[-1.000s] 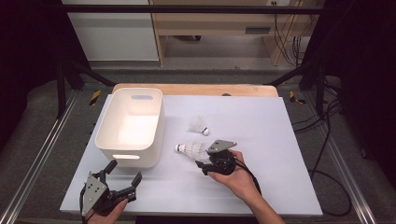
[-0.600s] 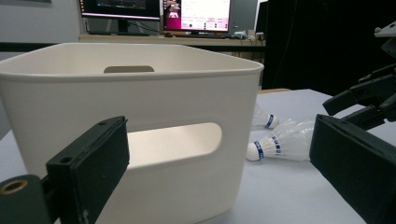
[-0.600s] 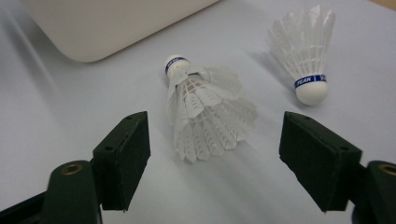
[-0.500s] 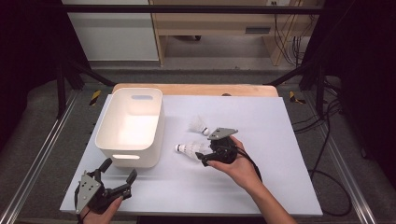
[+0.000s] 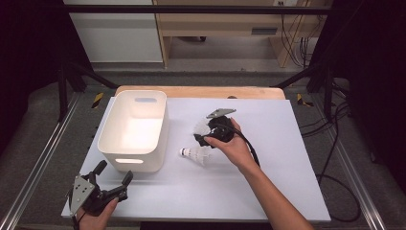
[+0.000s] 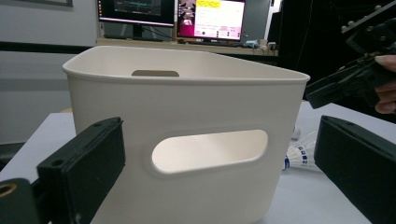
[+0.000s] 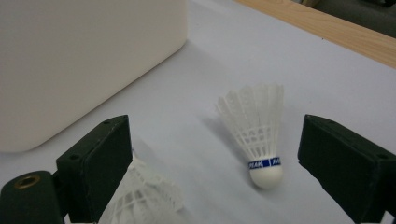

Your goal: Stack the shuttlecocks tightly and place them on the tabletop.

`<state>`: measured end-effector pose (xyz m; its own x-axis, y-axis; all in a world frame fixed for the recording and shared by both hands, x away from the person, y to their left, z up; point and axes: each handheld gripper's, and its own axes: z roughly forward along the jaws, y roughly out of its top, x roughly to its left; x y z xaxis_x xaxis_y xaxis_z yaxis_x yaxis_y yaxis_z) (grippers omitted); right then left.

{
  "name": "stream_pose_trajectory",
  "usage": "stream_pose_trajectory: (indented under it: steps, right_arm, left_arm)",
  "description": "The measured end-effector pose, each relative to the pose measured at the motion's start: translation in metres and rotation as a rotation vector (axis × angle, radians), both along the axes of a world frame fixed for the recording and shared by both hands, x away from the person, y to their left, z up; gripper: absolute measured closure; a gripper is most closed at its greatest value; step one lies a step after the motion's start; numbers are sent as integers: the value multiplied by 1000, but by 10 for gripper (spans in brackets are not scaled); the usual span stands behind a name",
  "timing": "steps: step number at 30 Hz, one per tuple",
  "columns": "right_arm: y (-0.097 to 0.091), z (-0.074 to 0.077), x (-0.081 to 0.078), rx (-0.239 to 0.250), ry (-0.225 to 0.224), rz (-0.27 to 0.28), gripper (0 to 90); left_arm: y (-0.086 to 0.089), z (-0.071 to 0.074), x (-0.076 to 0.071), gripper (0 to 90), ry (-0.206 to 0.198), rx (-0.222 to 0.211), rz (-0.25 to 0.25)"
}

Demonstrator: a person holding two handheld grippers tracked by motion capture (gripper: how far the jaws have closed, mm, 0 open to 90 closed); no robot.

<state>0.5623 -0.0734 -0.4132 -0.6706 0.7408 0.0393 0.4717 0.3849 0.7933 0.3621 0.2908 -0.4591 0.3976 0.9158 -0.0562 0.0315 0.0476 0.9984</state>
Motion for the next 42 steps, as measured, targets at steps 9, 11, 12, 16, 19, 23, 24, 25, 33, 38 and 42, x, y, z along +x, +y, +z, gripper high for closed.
stream_pose_trajectory:
  steps: [9,11,12,16,19,23,24,25,33,38,42]
  right_arm:
    - [13,-6,22,-31,-7,-42,177]
    - [16,-5,25,-20,-16,-56,212]
    - [17,-5,26,-25,-19,-57,215]
    - [25,-5,33,-38,-27,-60,266]
    - [29,-6,35,-45,-38,-70,329]
    - [36,-8,37,-70,-50,-73,436]
    - [37,-8,37,-79,-60,-72,476]
    - [41,-8,37,-86,-70,-72,538]
    - [46,-9,38,-87,-81,-64,738]
    - [48,-12,38,-103,-83,-57,836]
    - [51,-15,39,-102,-80,-44,895]
  left_arm:
    - [-3,0,-1,27,5,-4,-3]
    - [-3,0,-1,27,4,0,-7]
    - [-3,0,-1,28,3,-1,-7]
    - [-3,0,-1,29,8,-6,-4]
    - [-3,0,-1,31,10,-4,-1]
    - [-3,0,-1,31,10,-7,-1]
    - [-3,0,-1,31,10,-6,-2]
    - [-3,0,-1,32,10,-5,-3]
    - [-3,0,-1,33,9,-7,-2]
    - [-4,0,-1,34,10,-4,-3]
    - [-4,0,-1,35,12,-2,-1]
